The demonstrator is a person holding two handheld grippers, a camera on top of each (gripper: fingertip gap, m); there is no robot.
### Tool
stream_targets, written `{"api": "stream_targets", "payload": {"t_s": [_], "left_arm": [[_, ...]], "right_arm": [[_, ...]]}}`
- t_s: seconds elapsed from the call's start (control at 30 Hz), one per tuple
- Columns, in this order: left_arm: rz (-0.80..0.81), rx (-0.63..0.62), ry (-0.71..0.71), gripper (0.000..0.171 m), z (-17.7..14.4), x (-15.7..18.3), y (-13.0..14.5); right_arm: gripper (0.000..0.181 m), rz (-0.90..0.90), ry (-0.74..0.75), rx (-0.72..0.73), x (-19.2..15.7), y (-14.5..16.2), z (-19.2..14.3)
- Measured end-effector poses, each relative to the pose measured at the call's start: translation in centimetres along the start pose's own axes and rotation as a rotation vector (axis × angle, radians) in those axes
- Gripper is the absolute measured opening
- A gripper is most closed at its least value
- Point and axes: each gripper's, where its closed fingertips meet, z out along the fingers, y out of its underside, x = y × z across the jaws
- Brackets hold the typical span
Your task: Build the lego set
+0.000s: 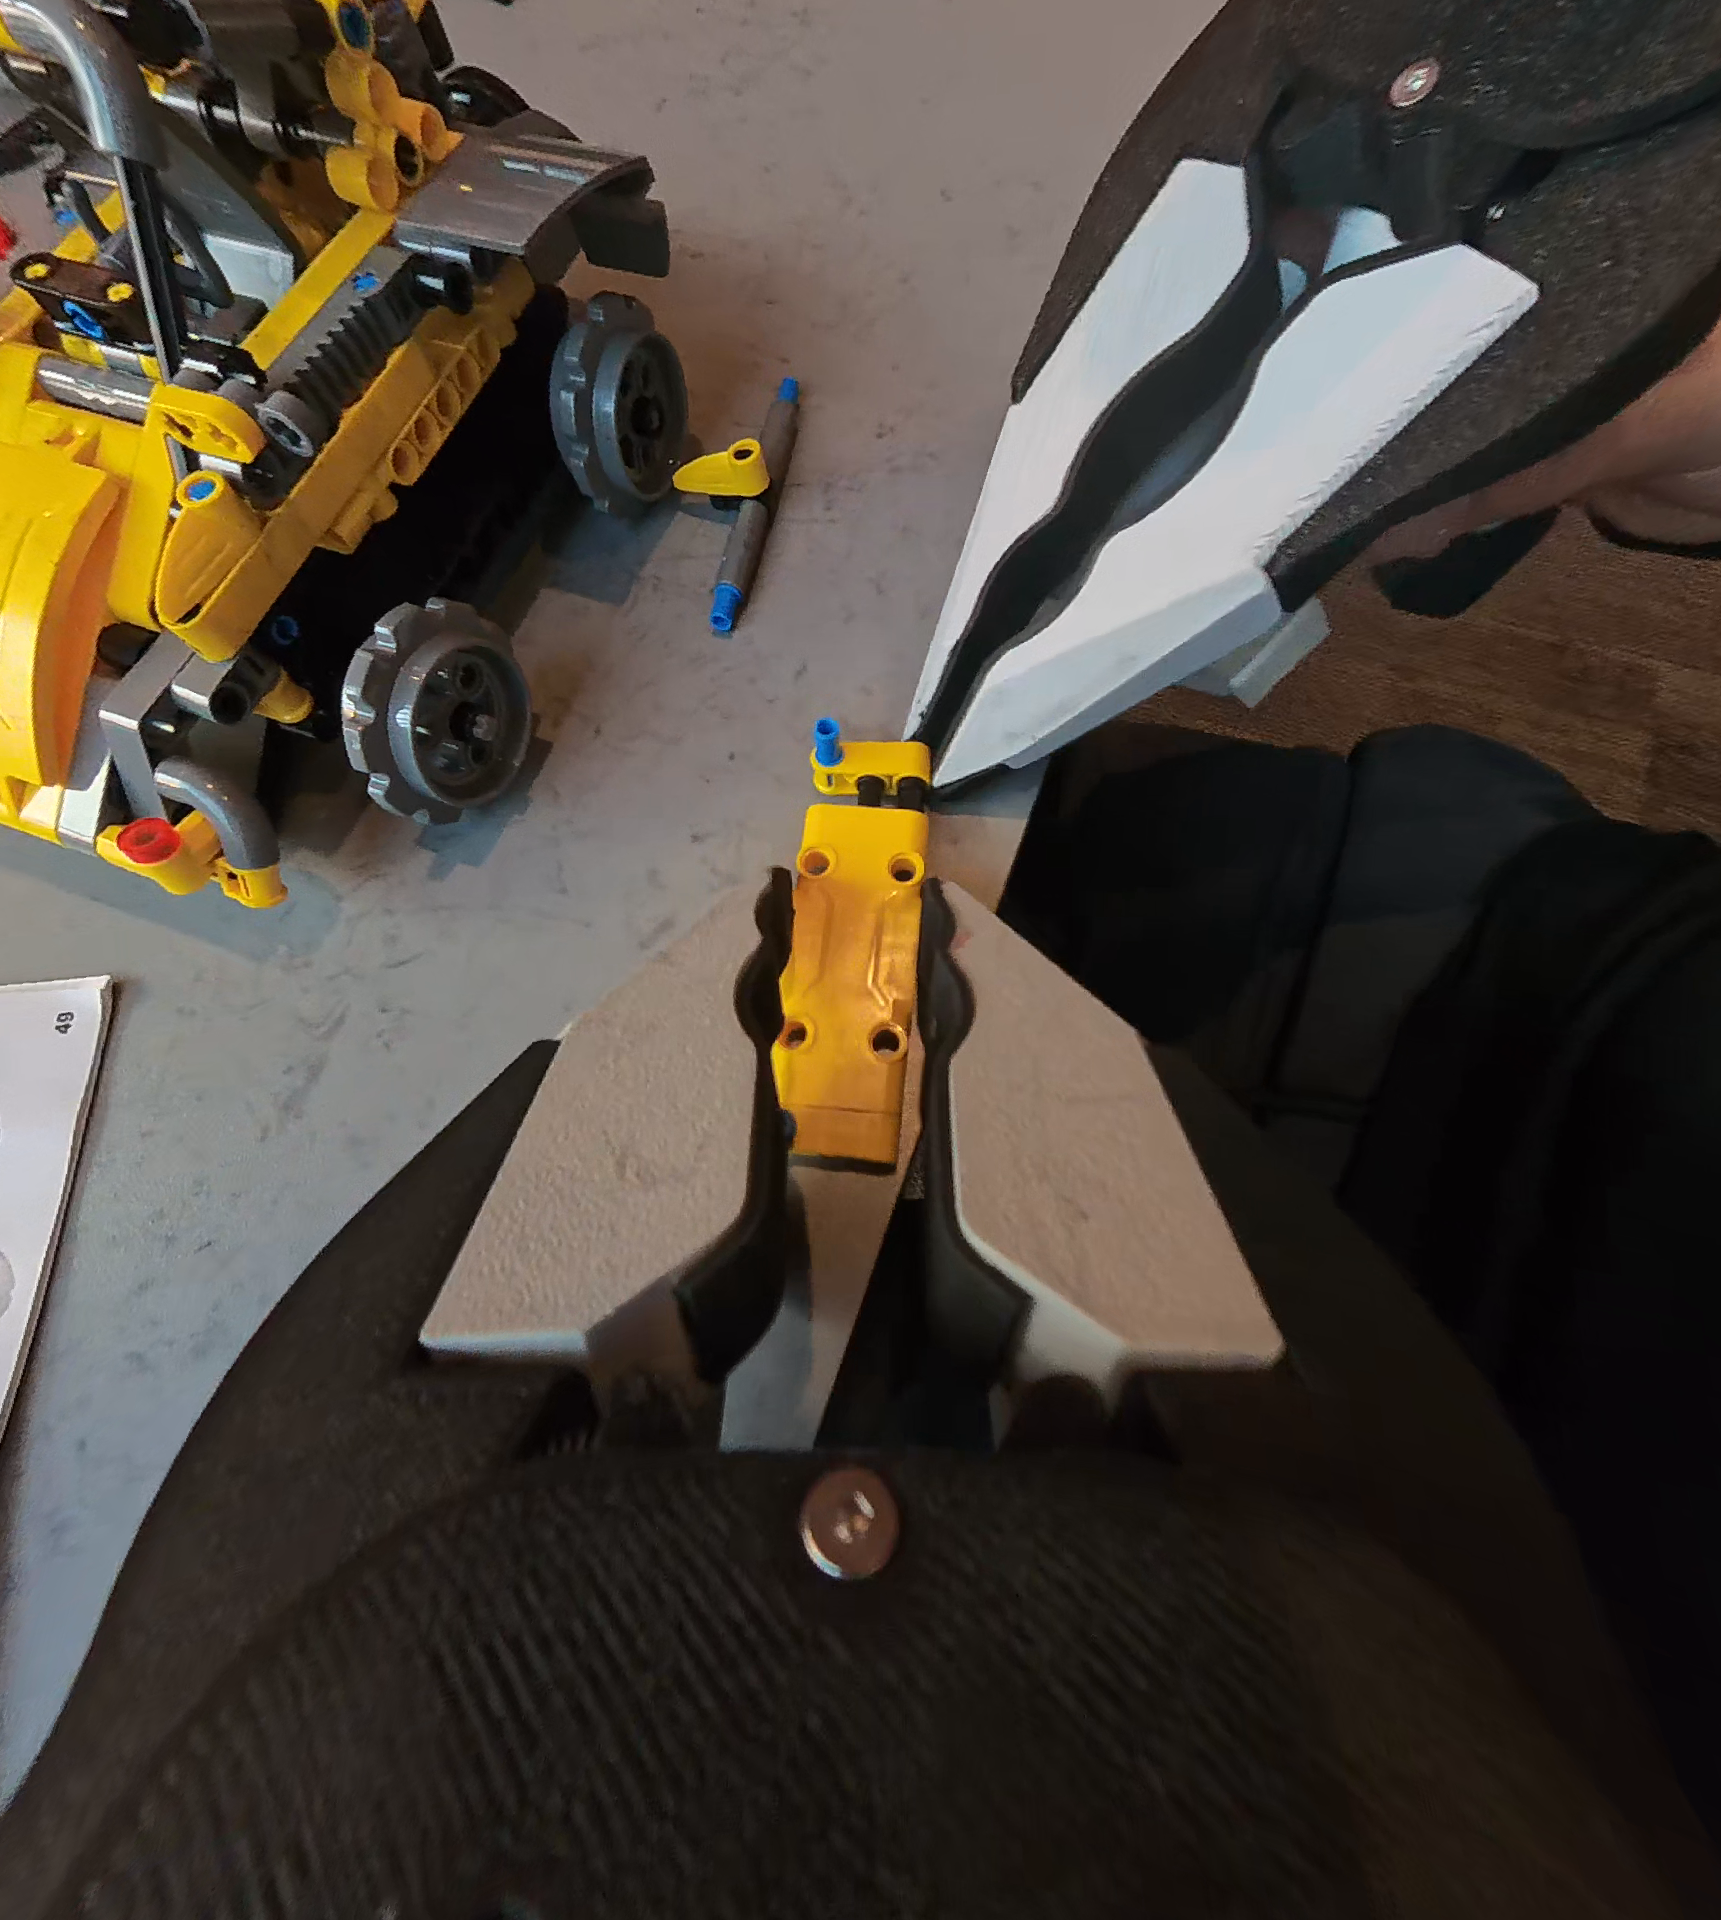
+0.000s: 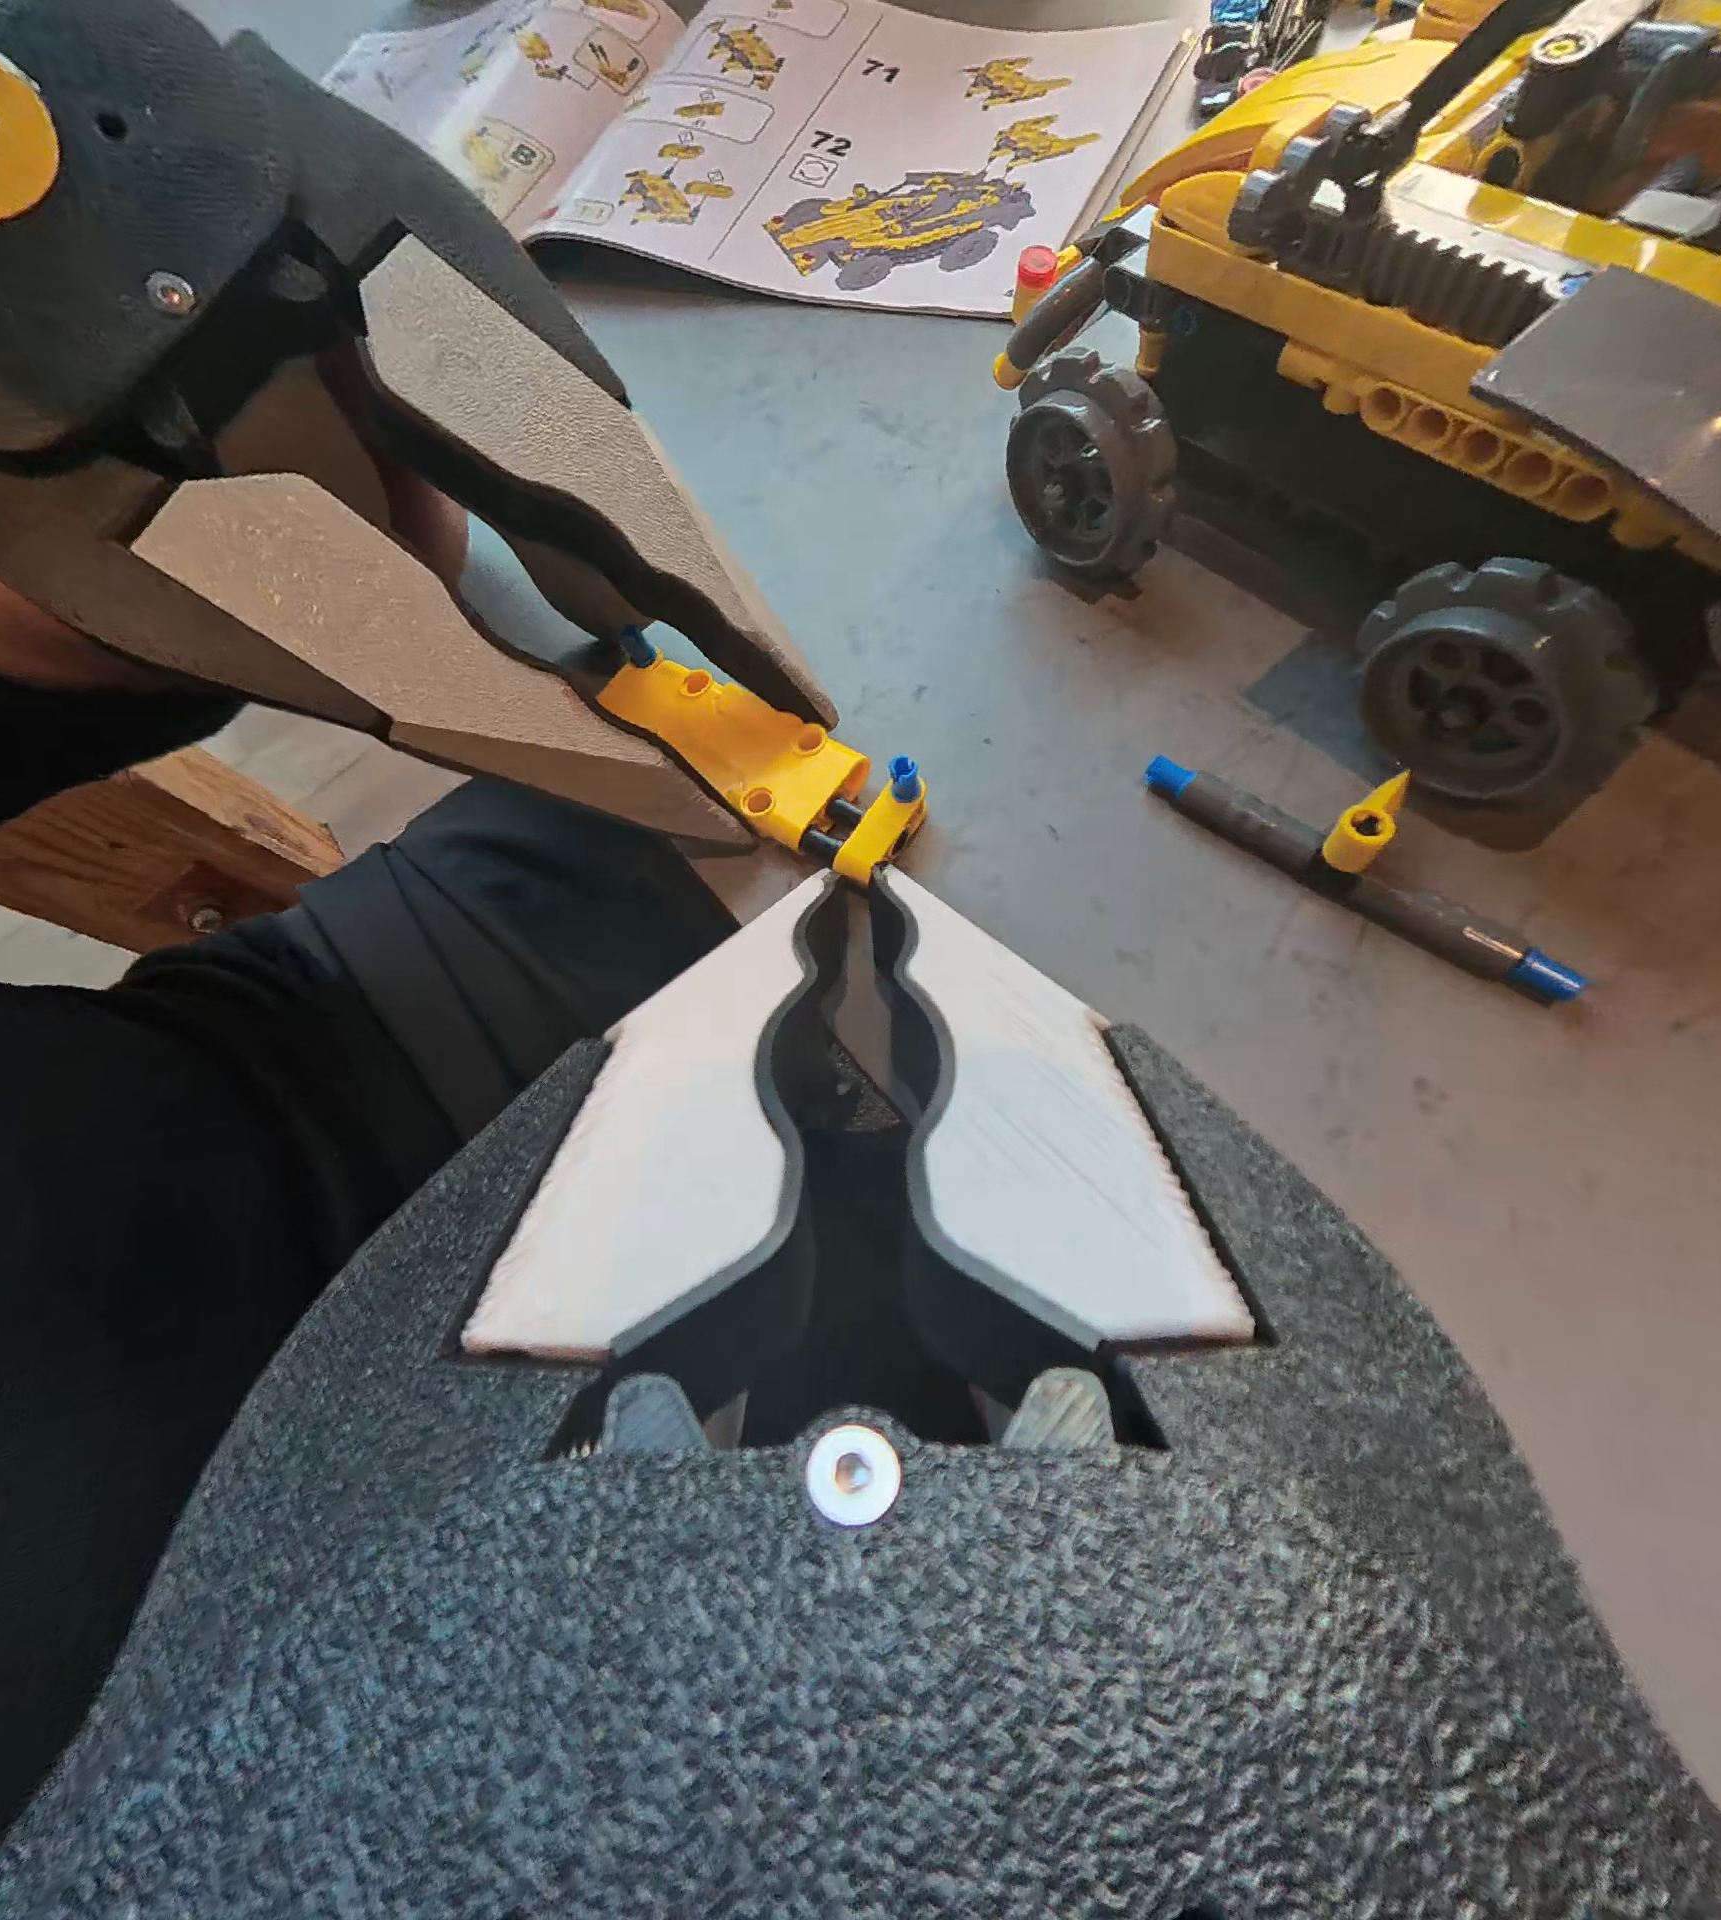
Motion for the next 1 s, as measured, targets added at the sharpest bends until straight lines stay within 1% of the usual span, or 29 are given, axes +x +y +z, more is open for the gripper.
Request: {"api": "stream_targets", "payload": {"t_s": [0.17,0.3,0.47,0.6,0.77,0.87,1.0], "left_arm": [[0.010,0.036,-0.071,0.021,-0.01,-0.32,-0.21],[0.030,0.039,-0.108,0.021,0.01,-0.45,-0.19],[0.015,0.014,-0.042,0.021,-0.05,-0.33,0.00],[0.007,0.007,-0.020,0.021,-0.08,-0.33,0.06],[-0.004,-0.018,0.047,0.022,-0.17,-0.18,0.26],[-0.006,-0.021,0.062,0.021,-0.18,-0.20,0.26],[-0.005,-0.028,0.099,0.021,-0.31,-0.06,0.36]], "right_arm": [[0.002,0.038,0.014,0.023,0.13,-0.04,-0.01],[0.002,-0.012,0.059,0.027,0.26,-0.07,0.04],[0.002,-0.050,0.049,0.003,0.14,-0.06,0.10],[0.002,-0.069,0.043,-0.012,0.08,-0.08,0.20],[0.001,-0.136,0.018,-0.042,-0.14,-0.01,0.22],[0.000,-0.179,0.027,-0.047,-0.16,0.00,0.25],[0.000,-0.232,-0.023,-0.059,-0.54,0.12,0.17]]}}
